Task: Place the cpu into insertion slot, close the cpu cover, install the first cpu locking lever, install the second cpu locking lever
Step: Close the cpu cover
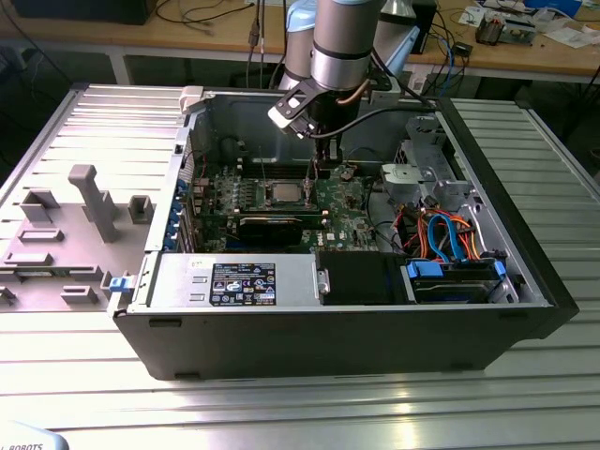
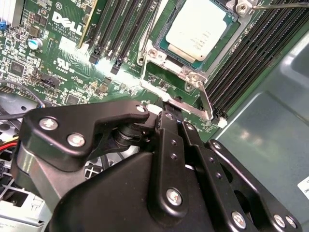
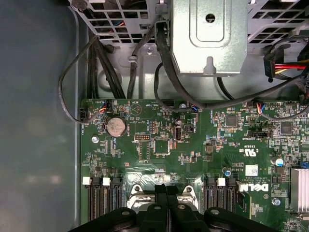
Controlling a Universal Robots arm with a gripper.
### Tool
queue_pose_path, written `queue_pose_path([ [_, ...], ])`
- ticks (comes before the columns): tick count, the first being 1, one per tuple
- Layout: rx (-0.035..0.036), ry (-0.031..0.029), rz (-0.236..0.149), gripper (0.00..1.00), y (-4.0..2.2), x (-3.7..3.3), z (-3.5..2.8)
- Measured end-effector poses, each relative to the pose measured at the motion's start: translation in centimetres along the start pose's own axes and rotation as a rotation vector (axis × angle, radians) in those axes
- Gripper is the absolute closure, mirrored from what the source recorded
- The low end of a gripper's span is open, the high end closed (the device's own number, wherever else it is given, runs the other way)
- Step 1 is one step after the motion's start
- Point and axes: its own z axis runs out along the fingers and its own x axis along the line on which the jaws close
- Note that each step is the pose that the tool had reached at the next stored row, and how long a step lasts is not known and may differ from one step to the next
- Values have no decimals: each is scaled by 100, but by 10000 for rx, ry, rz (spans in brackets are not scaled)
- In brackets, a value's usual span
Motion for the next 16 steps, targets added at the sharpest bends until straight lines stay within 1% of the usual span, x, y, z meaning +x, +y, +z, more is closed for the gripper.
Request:
queue_pose_path([
  [12,0,-1,1,89,-20,0,0],
  [16,0,0,0,89,-55,0,3],
])
